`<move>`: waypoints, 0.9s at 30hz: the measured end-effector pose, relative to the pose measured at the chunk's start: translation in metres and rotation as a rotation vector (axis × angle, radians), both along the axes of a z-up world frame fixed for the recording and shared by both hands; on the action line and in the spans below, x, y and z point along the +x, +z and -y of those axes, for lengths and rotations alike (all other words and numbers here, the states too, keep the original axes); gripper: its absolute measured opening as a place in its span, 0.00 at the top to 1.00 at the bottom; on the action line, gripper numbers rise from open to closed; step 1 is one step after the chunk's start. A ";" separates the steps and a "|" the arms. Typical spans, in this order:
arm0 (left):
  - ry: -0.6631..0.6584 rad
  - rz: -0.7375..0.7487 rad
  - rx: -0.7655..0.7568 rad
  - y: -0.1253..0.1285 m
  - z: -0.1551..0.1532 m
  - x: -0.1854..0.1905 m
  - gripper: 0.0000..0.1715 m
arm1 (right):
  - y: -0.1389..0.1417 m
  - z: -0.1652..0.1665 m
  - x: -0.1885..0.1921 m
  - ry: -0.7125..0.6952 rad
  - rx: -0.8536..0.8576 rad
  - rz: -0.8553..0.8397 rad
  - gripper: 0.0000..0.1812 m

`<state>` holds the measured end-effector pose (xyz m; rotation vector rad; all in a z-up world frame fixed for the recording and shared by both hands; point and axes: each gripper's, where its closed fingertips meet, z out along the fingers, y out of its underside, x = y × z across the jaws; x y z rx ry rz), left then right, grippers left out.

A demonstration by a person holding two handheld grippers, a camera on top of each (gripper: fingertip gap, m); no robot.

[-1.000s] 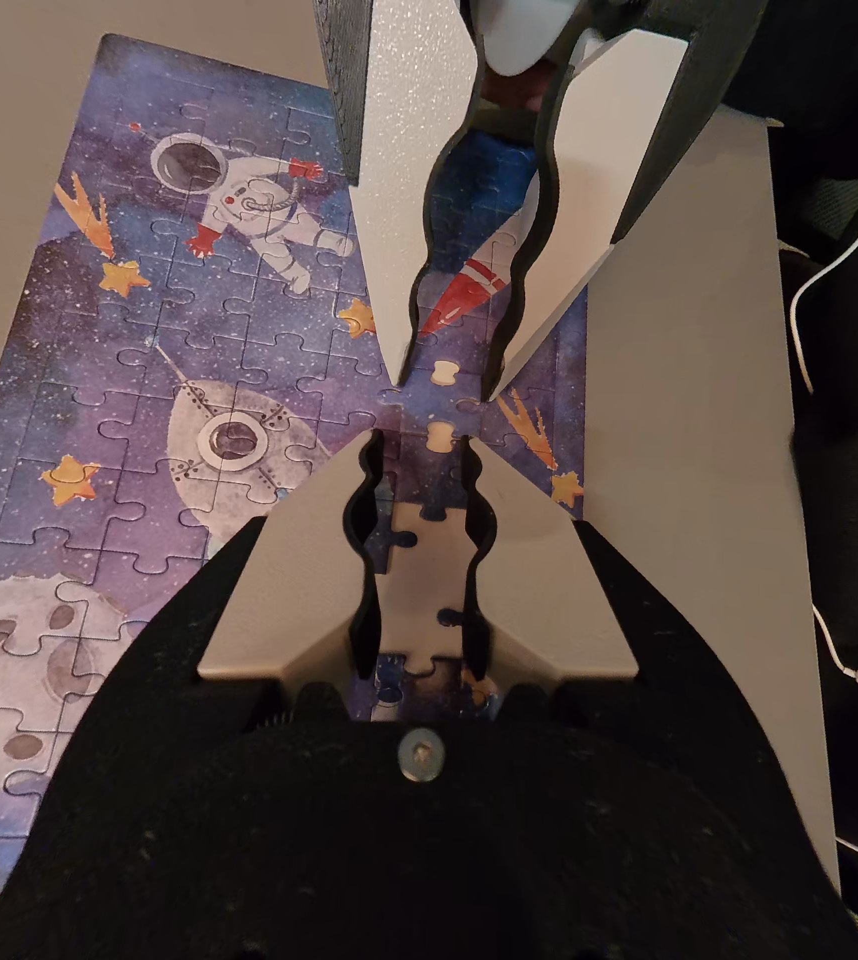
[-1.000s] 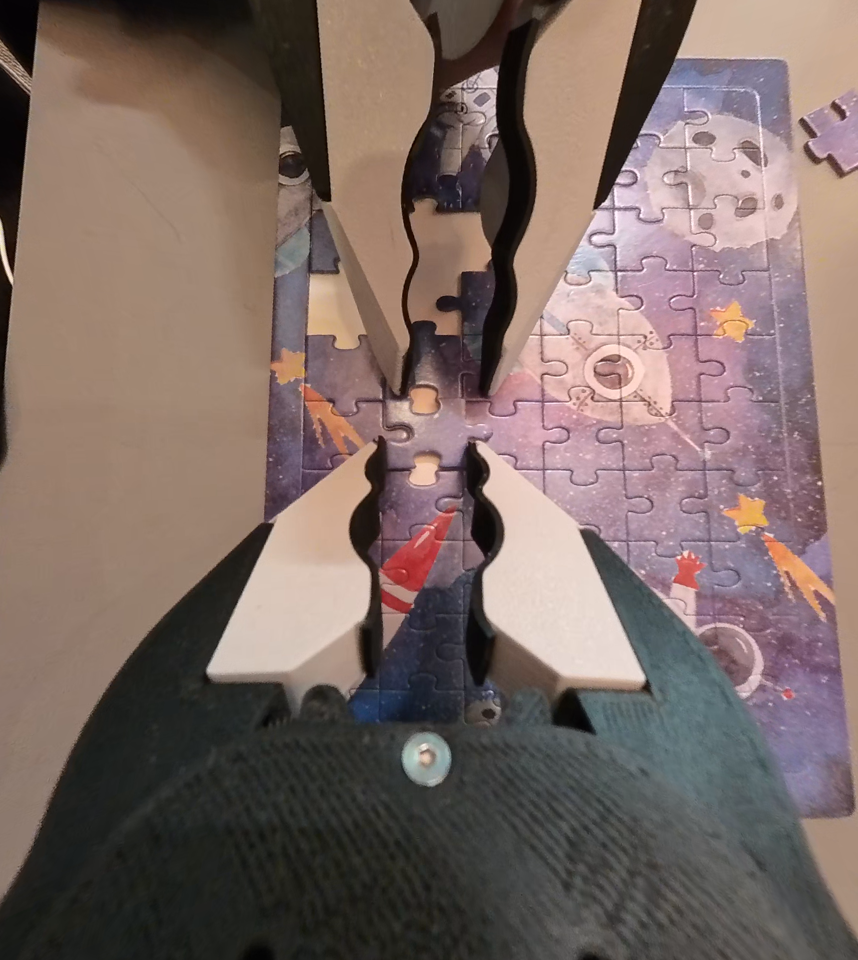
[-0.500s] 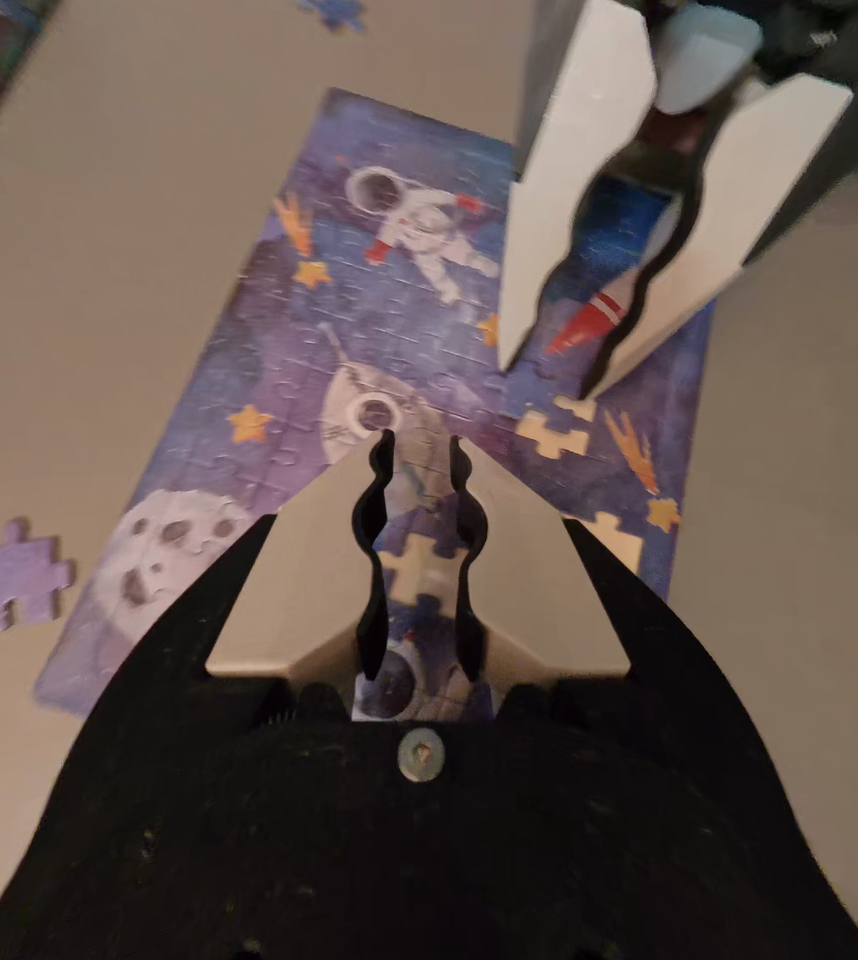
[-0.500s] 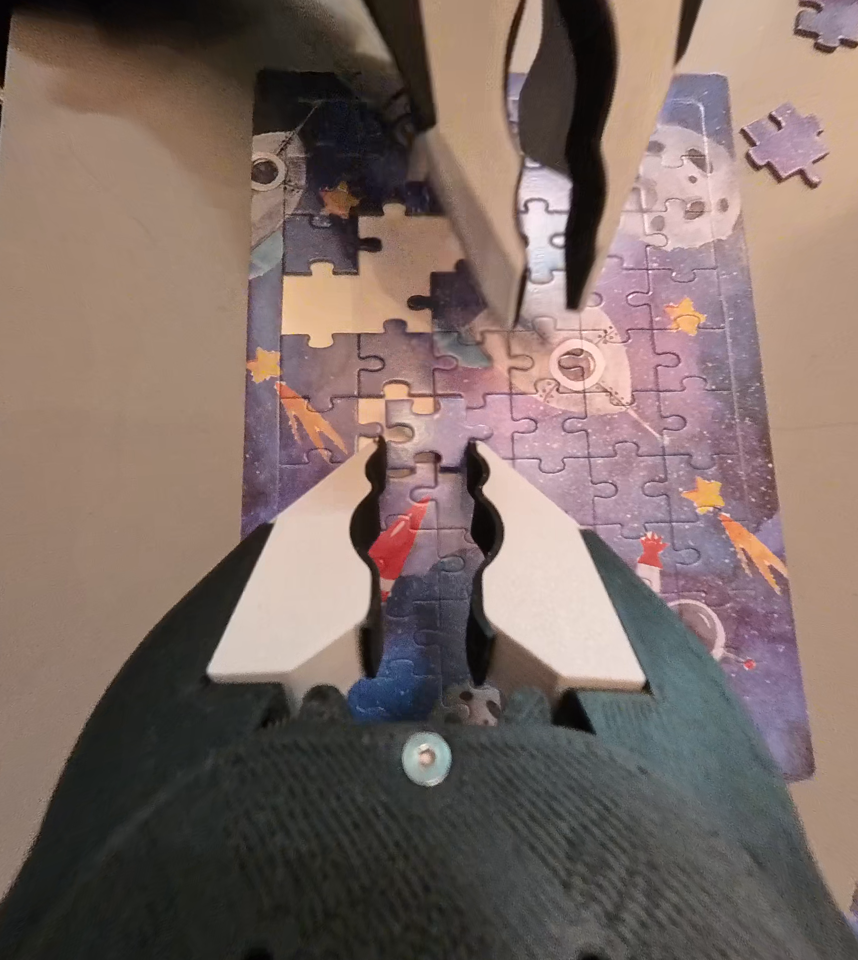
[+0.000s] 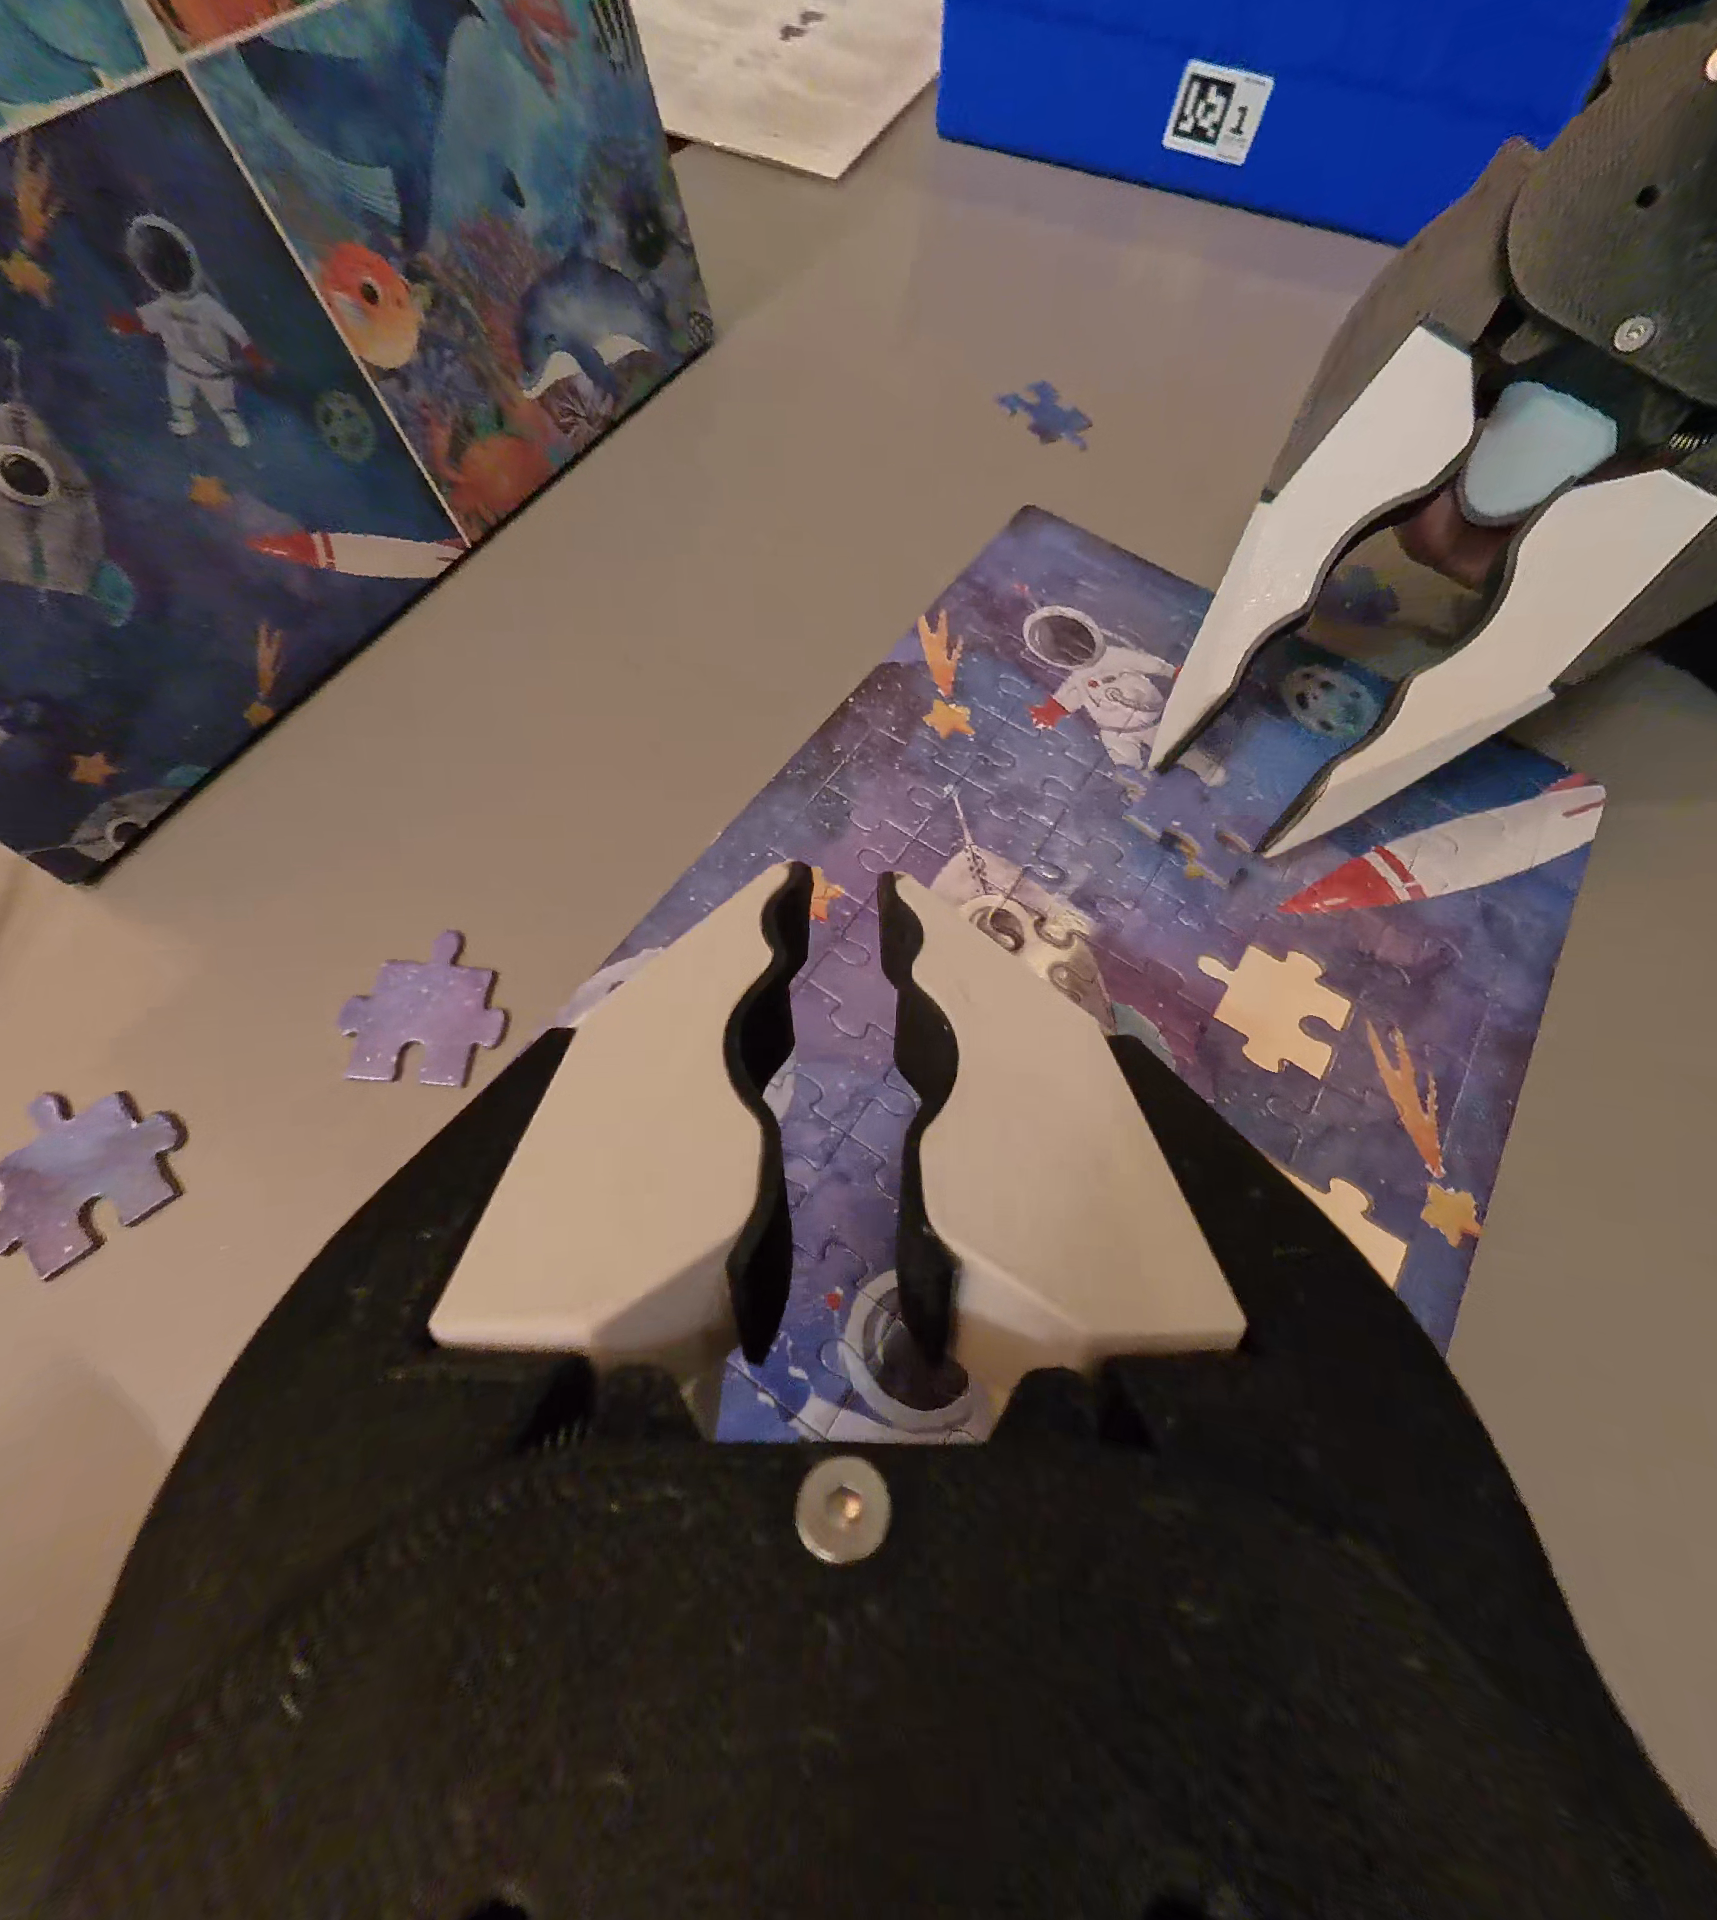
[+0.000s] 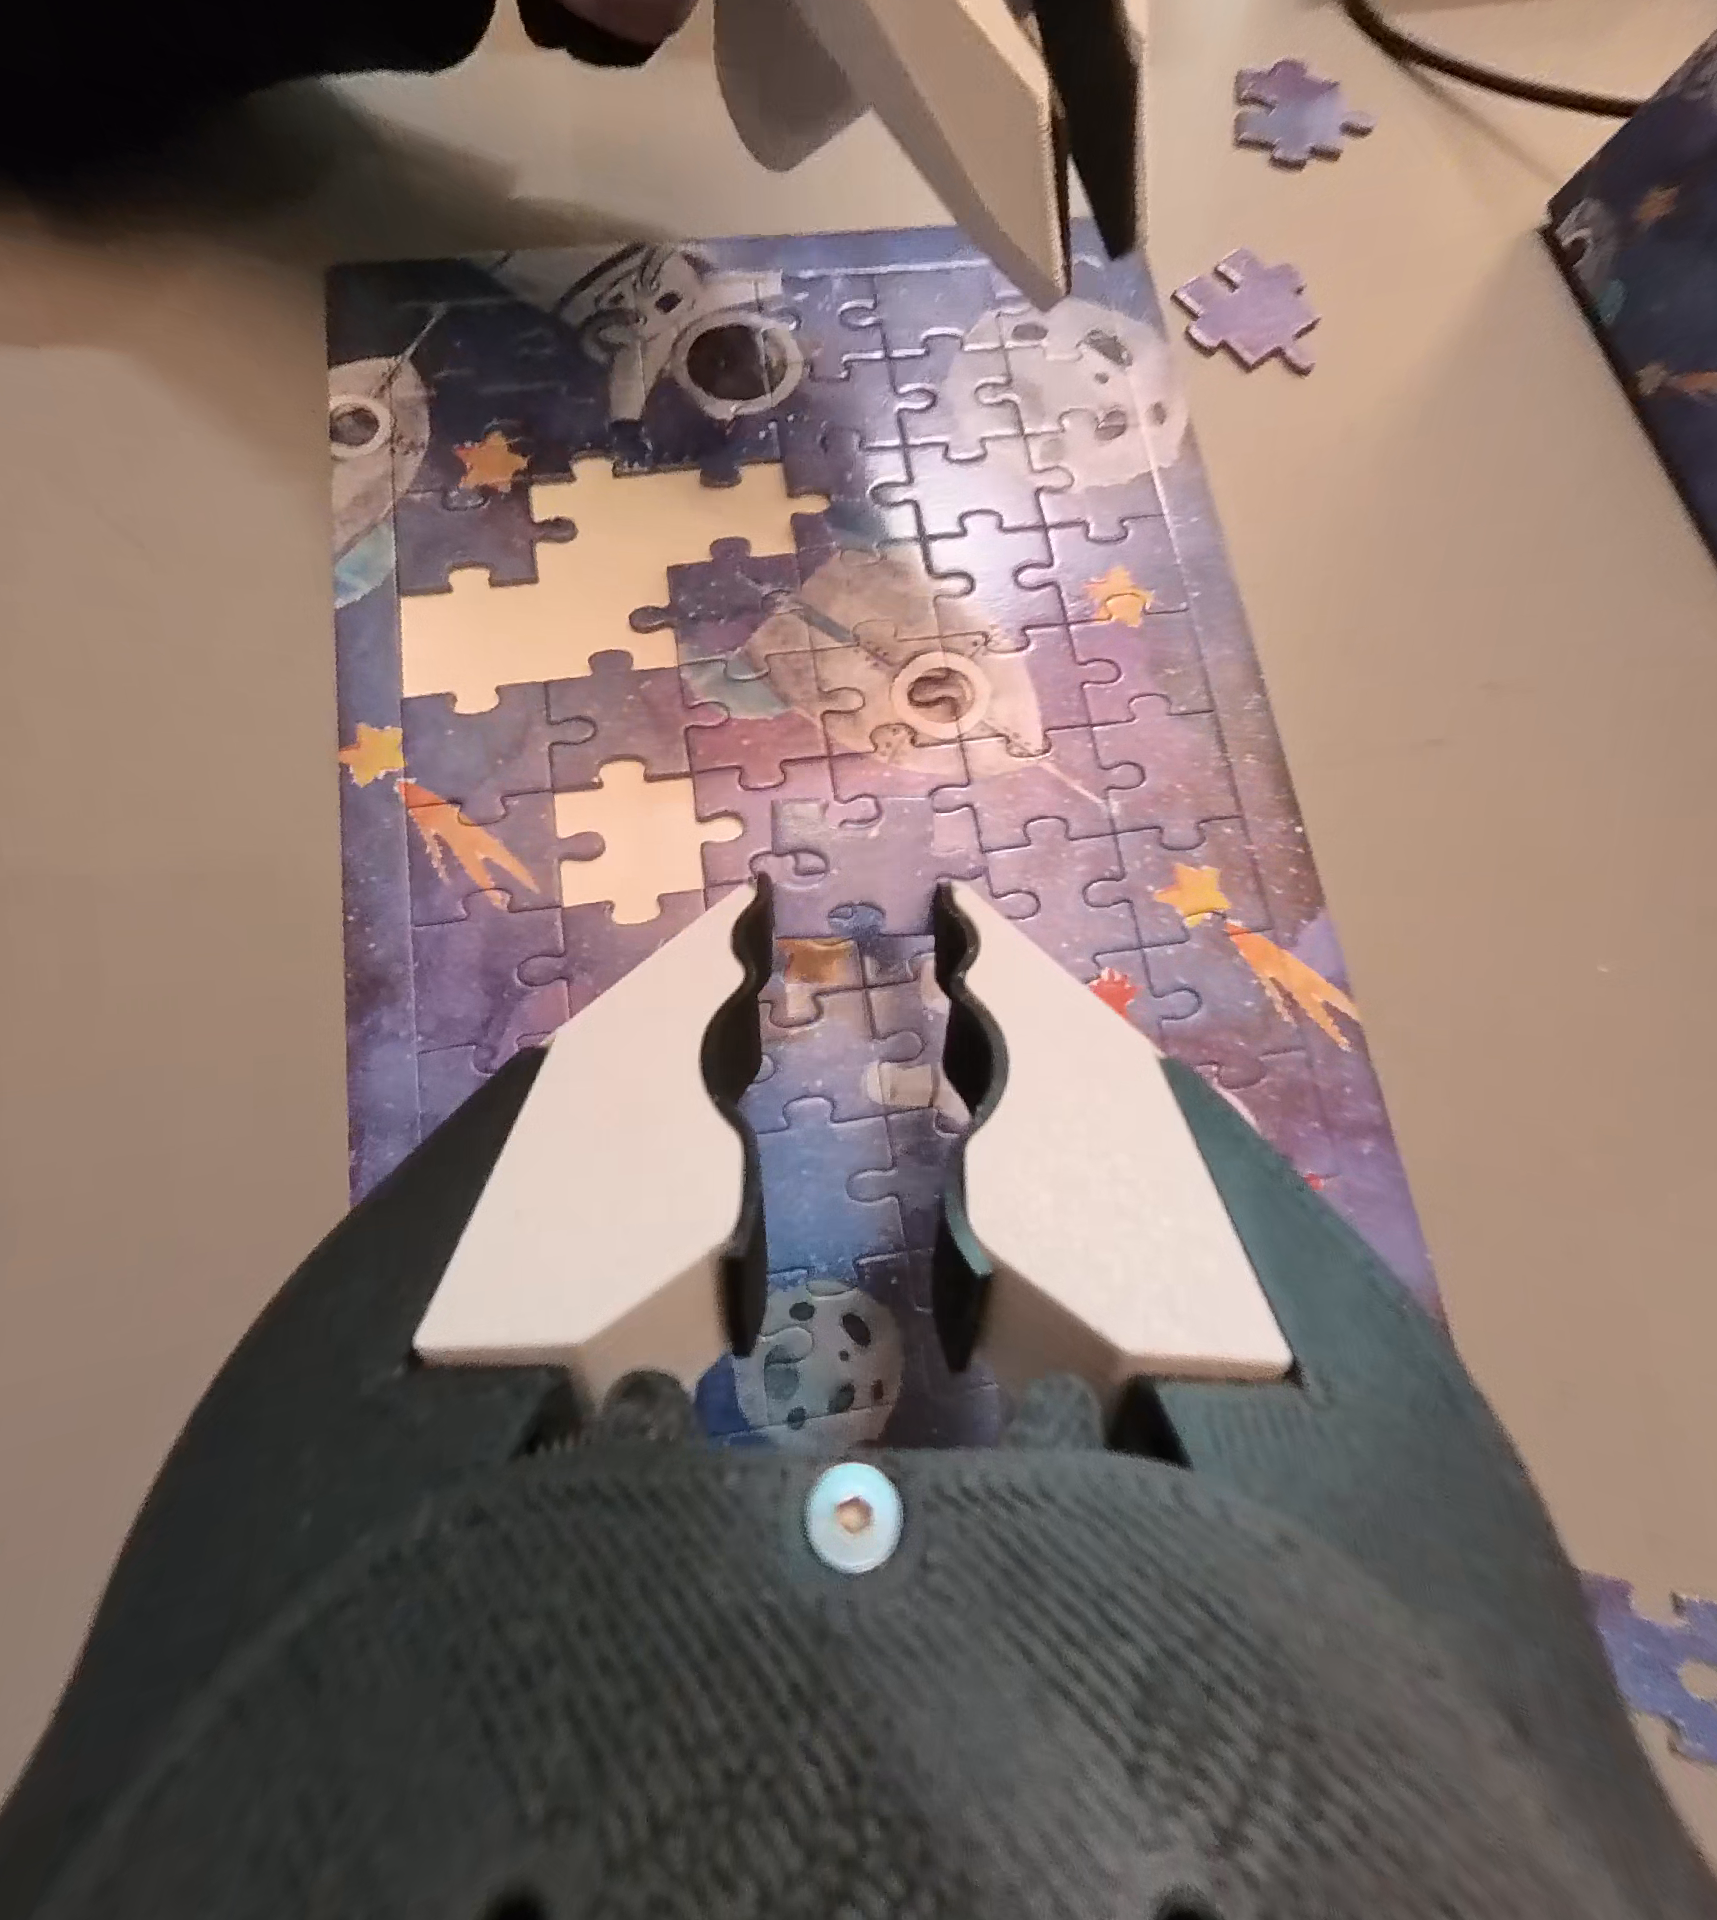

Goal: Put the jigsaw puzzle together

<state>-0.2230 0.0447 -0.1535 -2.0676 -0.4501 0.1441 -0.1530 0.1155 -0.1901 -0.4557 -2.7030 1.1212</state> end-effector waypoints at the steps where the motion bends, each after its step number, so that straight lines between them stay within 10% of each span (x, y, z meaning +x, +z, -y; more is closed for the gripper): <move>1: 0.003 0.000 0.005 0.001 0.000 0.000 0.94 | 0.001 0.000 -0.001 -0.002 -0.007 -0.002 0.84; 27: 0.065 -0.024 0.072 0.016 0.006 -0.009 0.94 | 0.006 0.085 -0.002 0.028 -0.047 -0.035 0.84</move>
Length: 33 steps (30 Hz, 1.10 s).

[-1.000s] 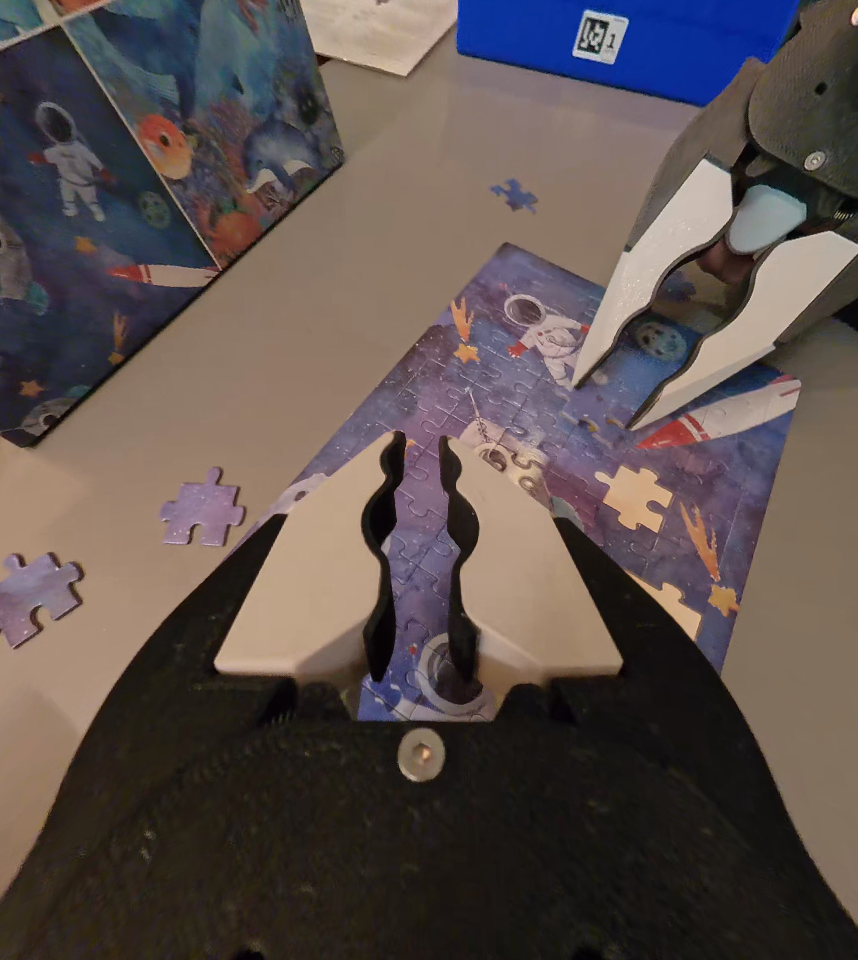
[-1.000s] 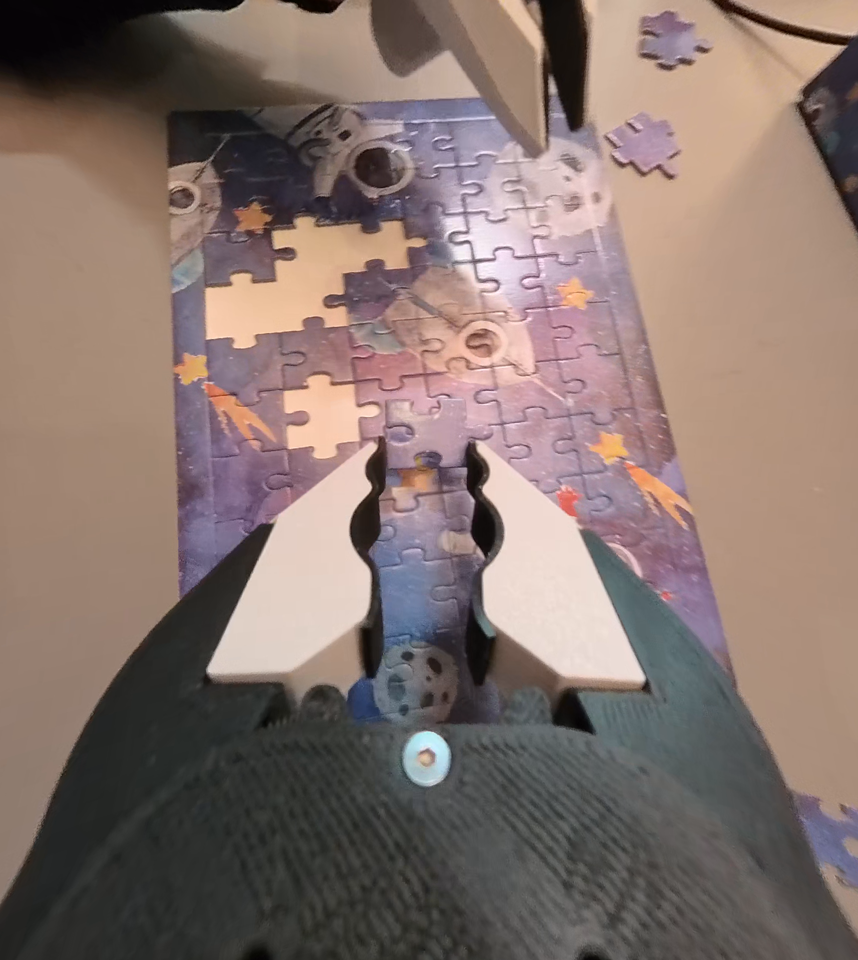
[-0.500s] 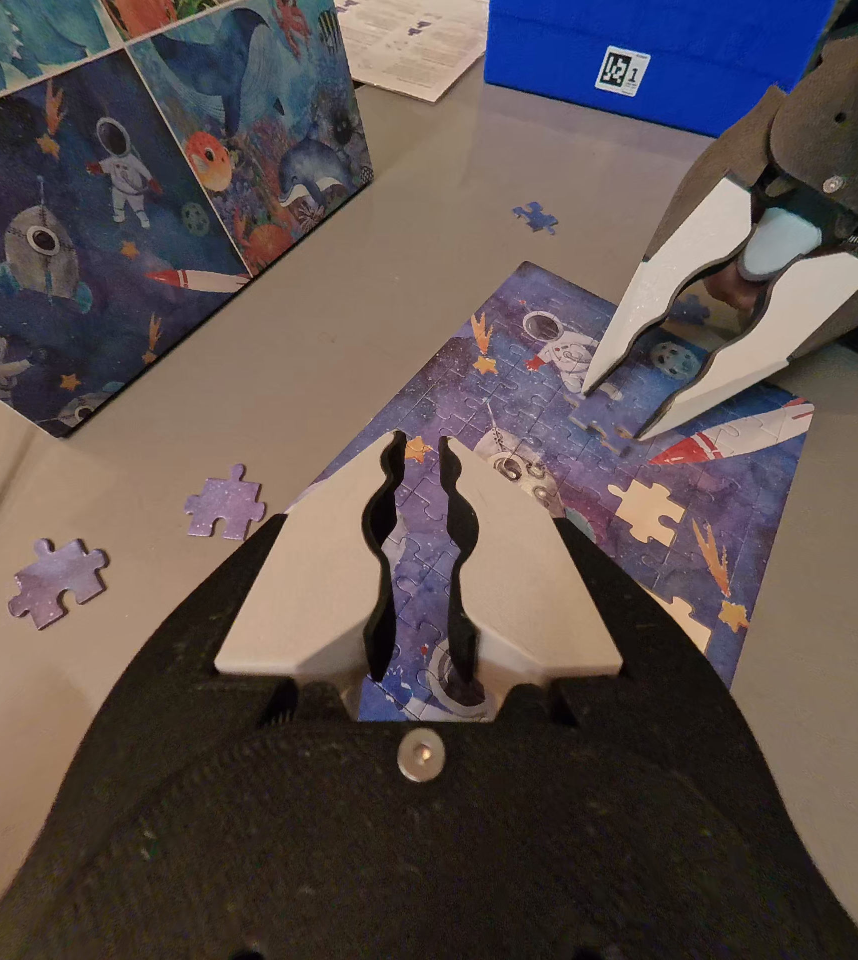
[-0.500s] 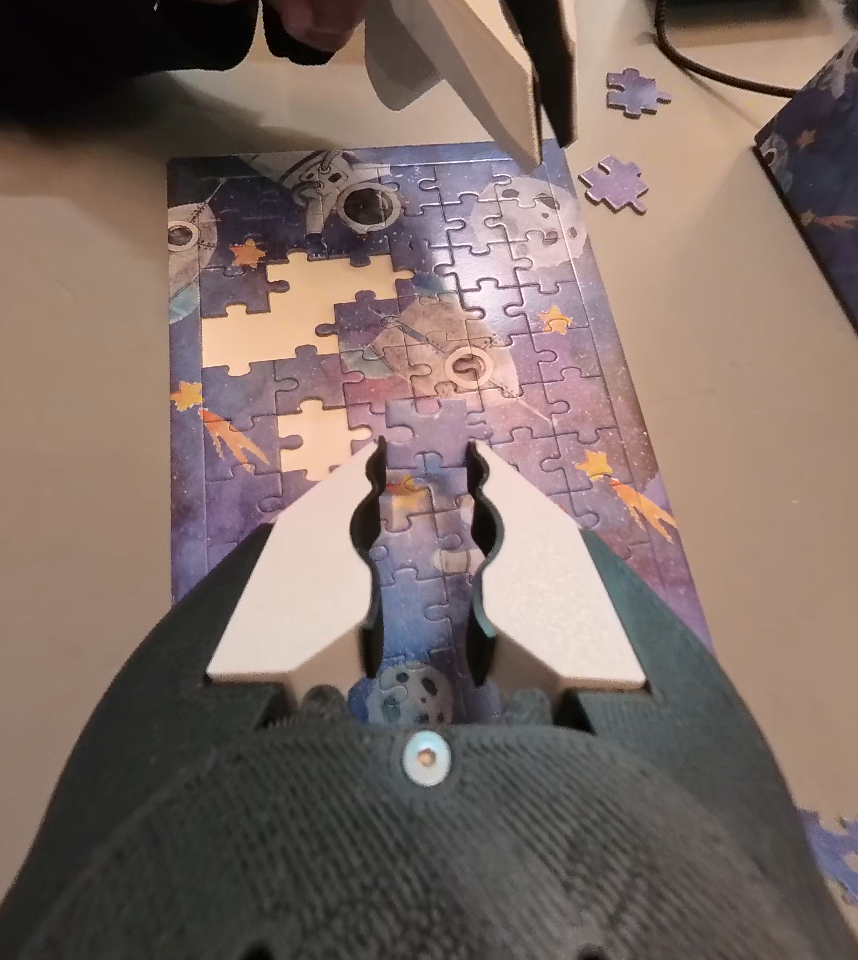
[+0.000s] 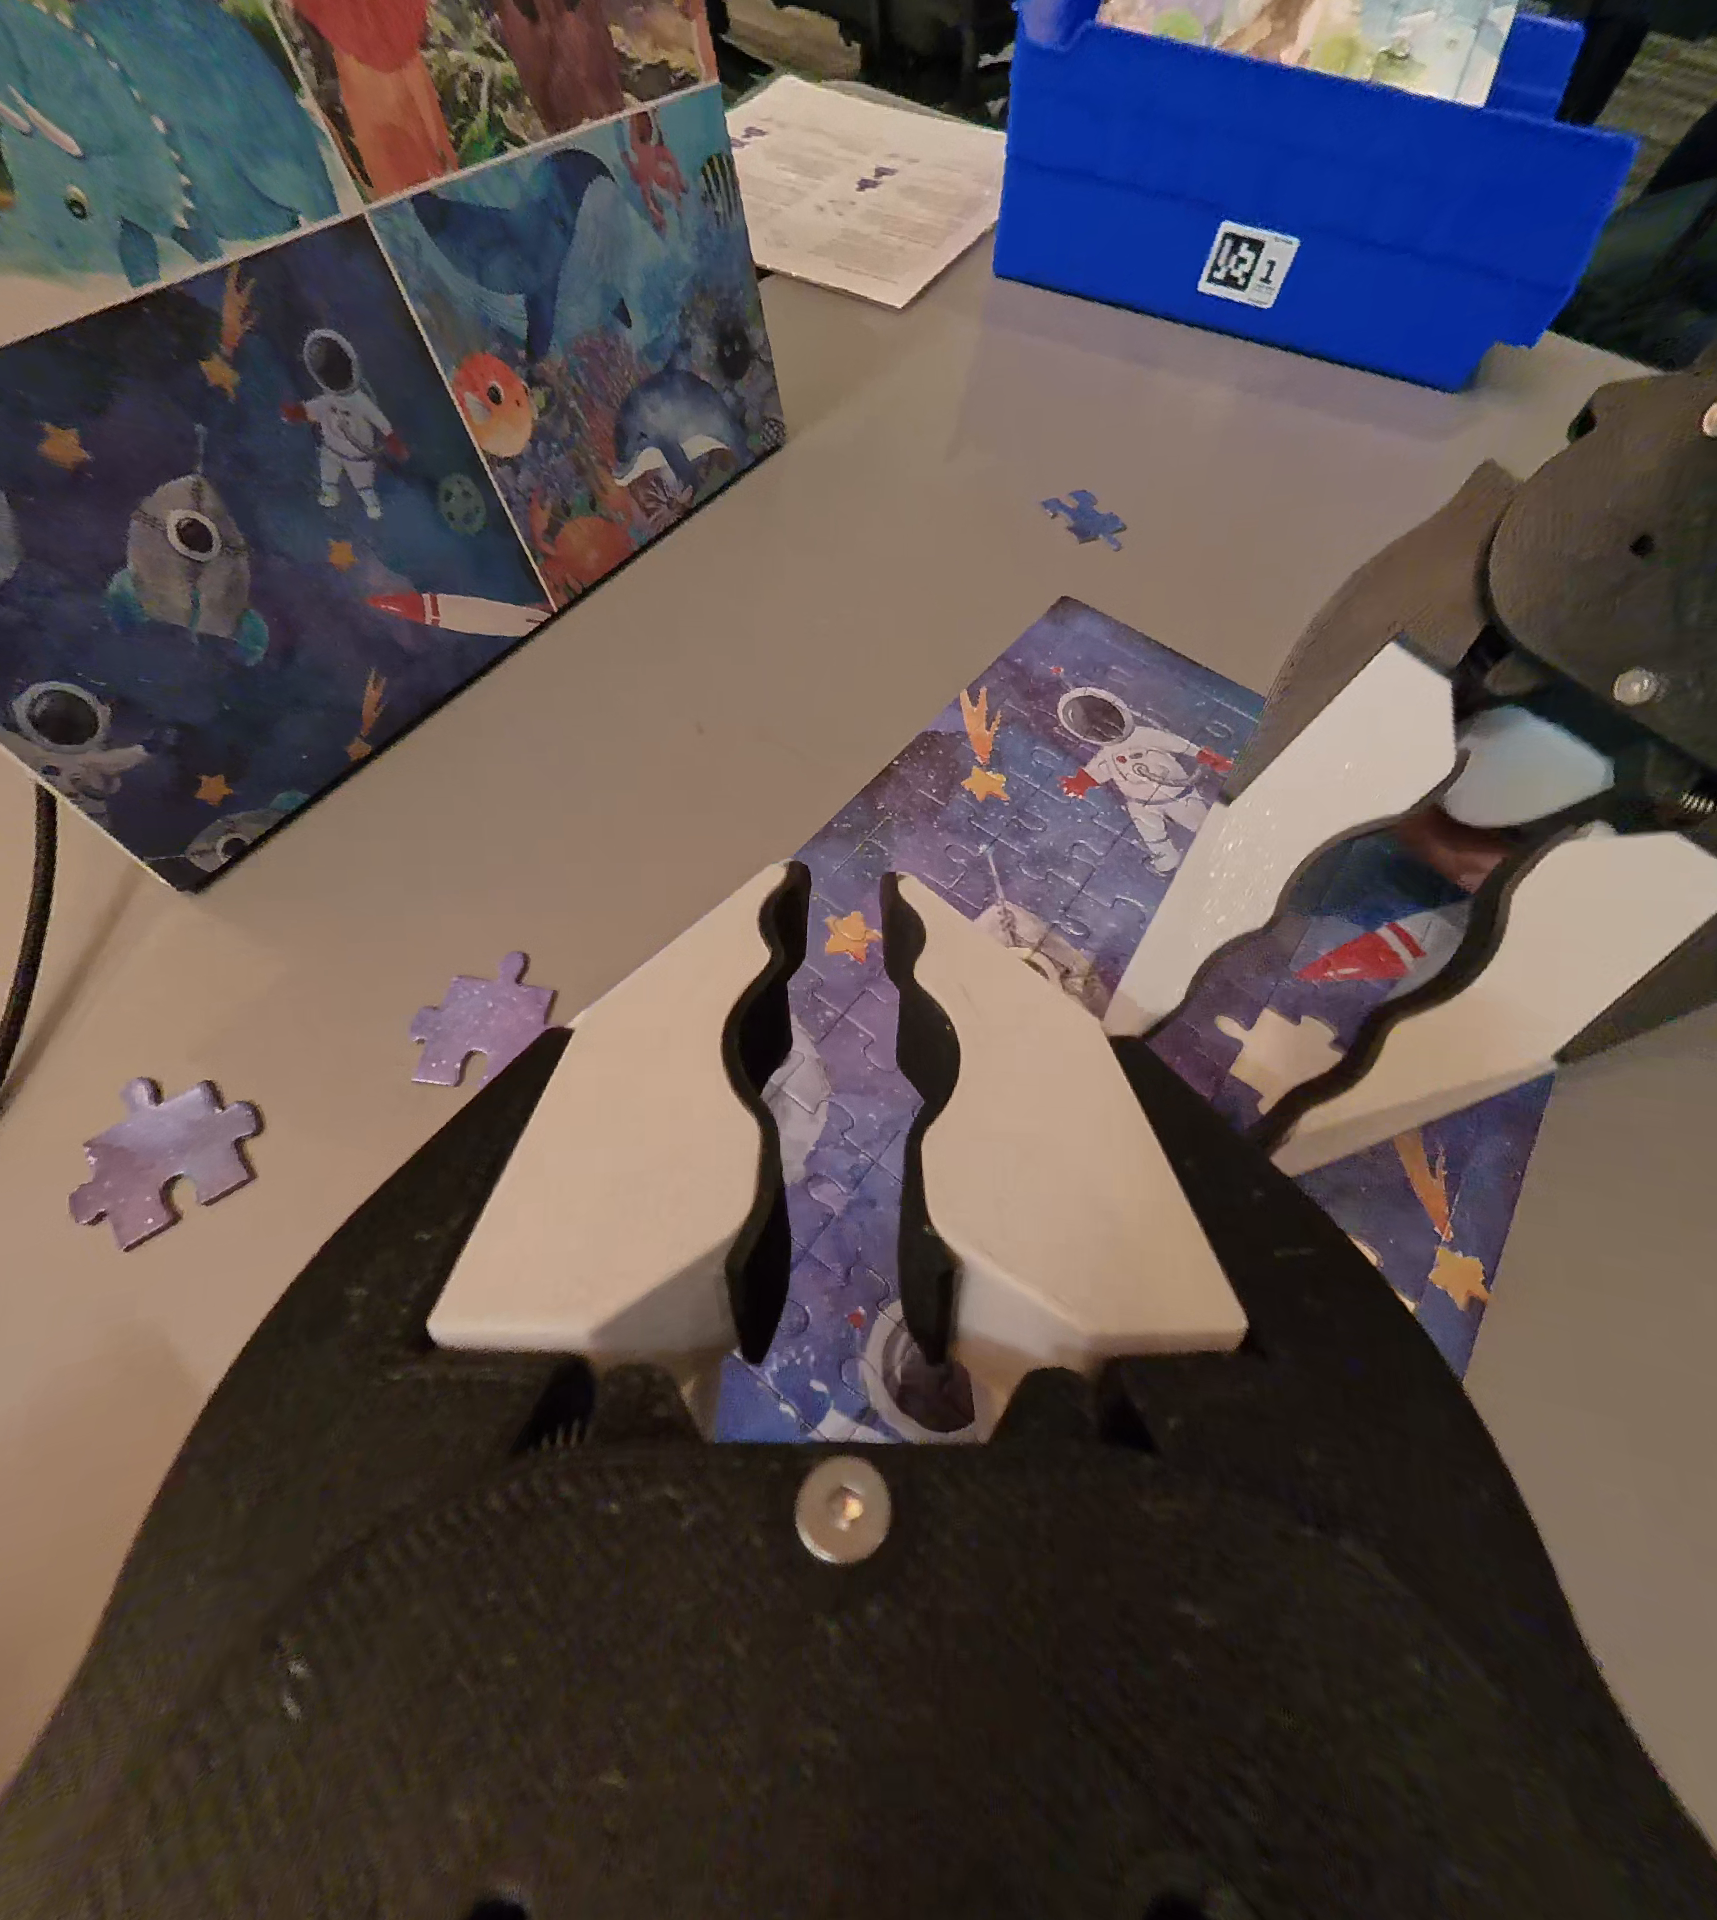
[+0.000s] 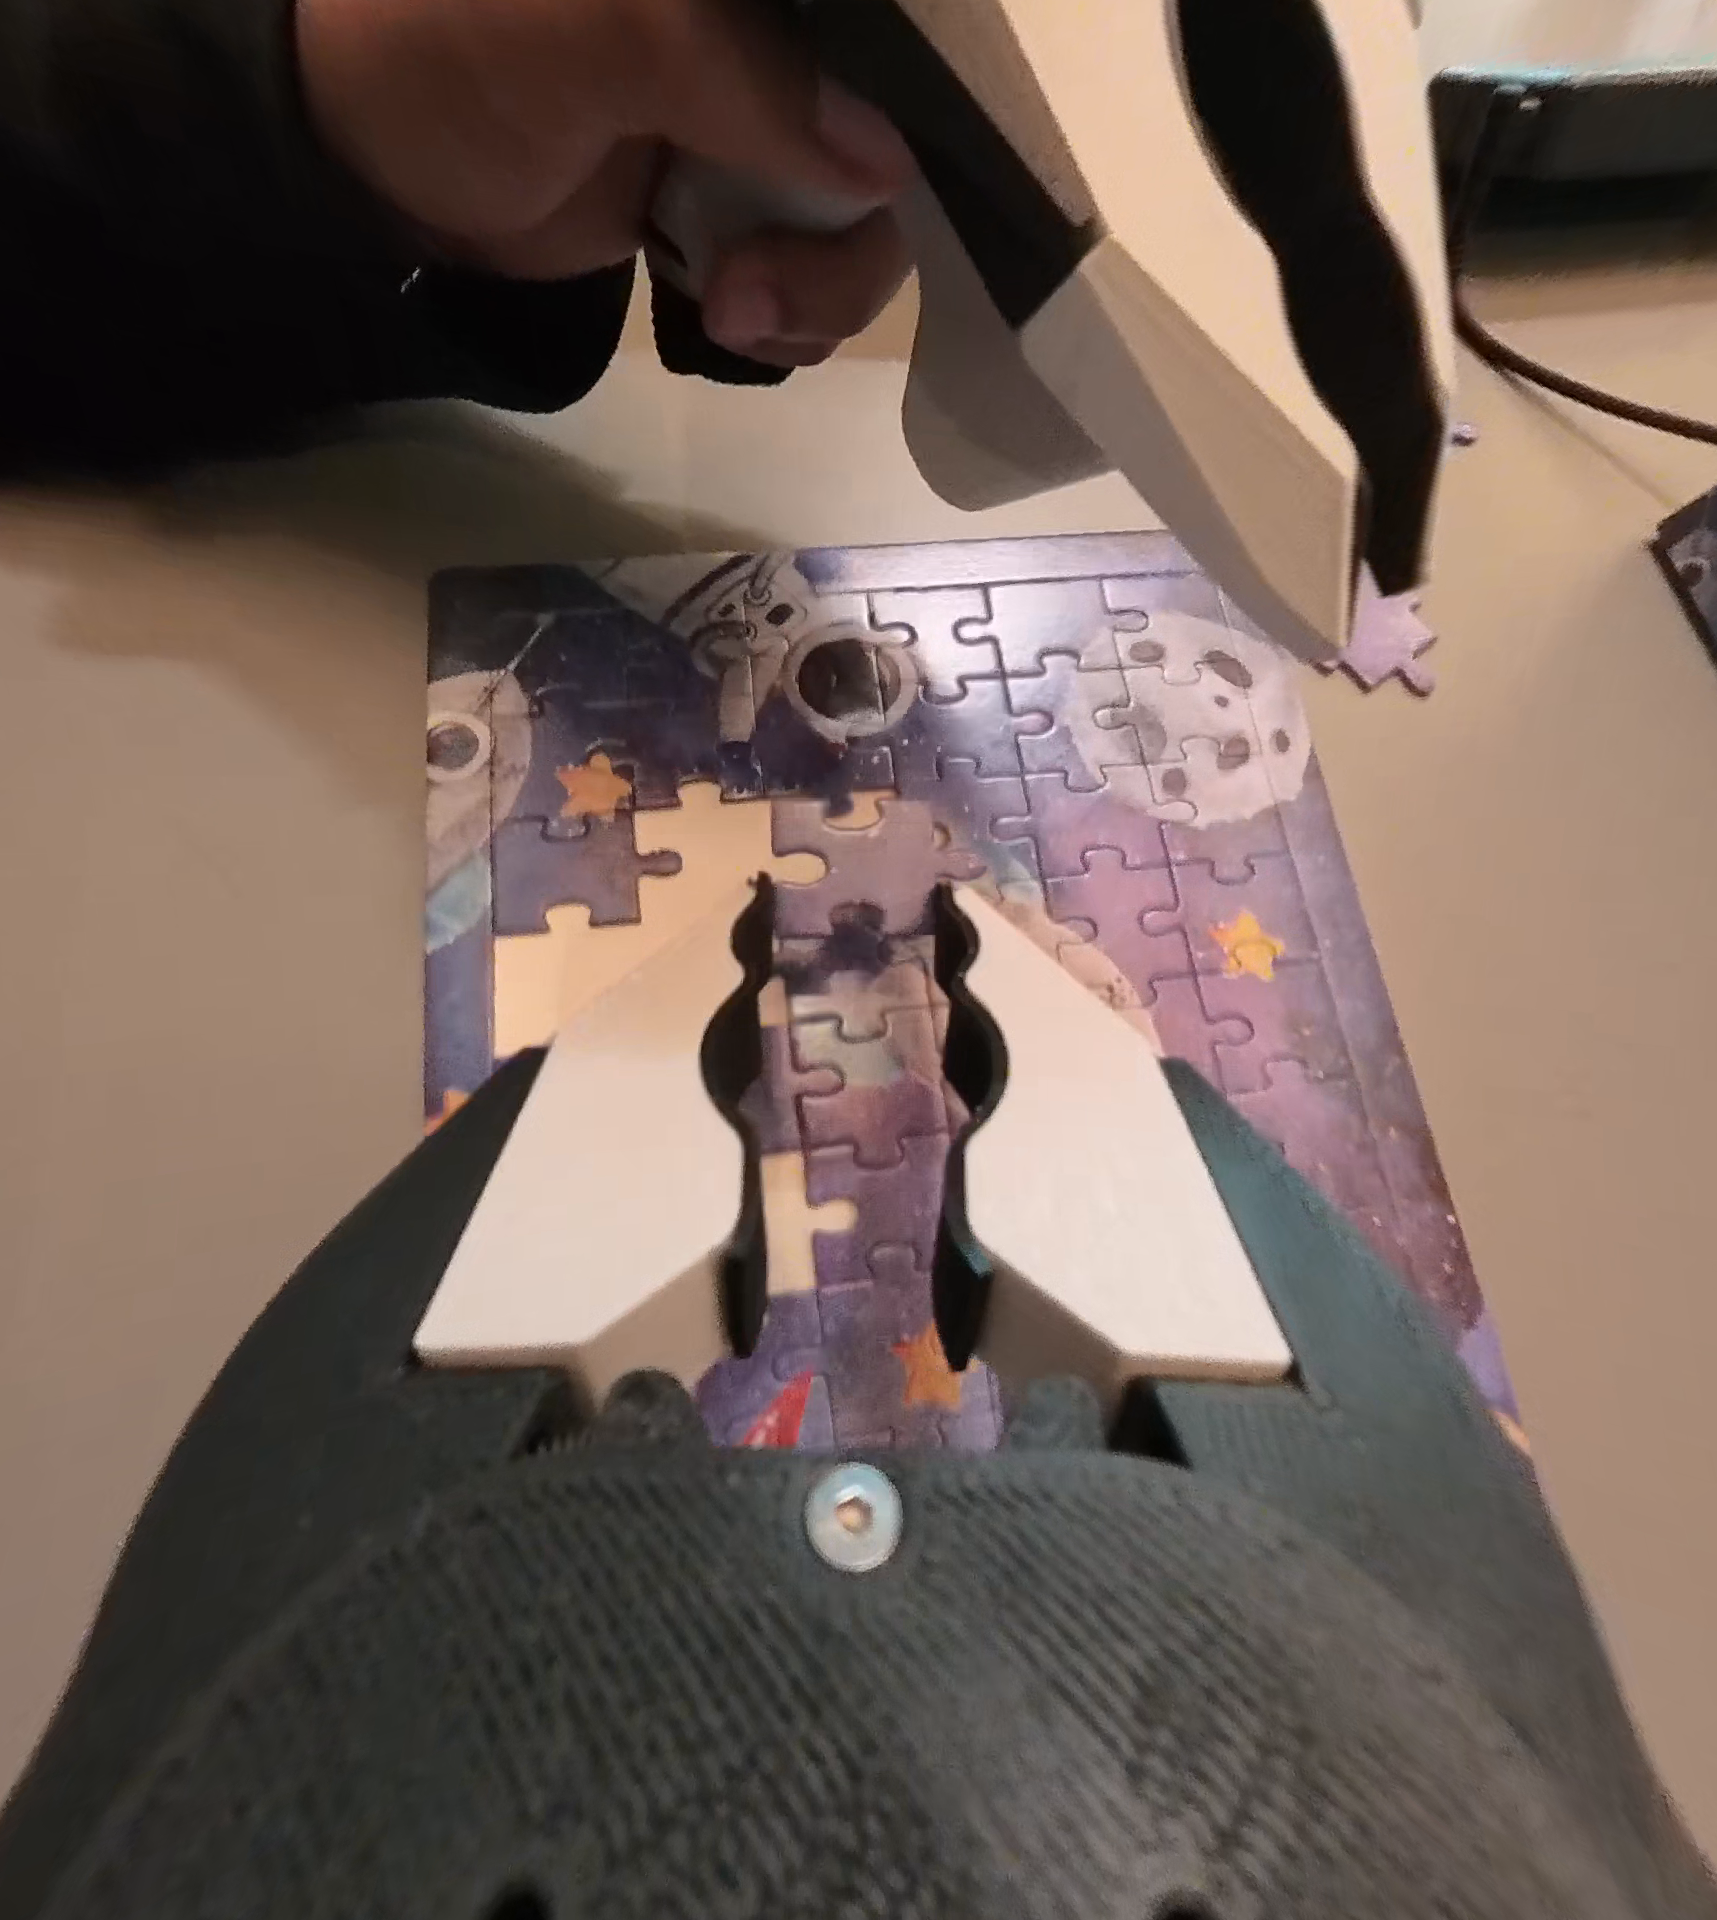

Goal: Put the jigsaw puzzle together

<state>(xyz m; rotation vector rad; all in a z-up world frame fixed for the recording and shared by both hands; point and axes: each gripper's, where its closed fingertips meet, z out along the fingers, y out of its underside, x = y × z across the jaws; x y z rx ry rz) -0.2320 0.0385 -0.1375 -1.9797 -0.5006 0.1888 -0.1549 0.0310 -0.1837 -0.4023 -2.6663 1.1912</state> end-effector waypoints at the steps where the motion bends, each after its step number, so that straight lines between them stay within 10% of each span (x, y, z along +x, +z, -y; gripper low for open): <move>1: 0.004 0.001 0.002 0.000 0.001 -0.001 0.94 | -0.002 0.003 -0.002 -0.002 0.007 0.008 0.84; 33: -0.002 0.008 0.025 0.004 0.001 0.000 0.92 | -0.027 0.021 -0.004 0.025 0.107 0.014 0.83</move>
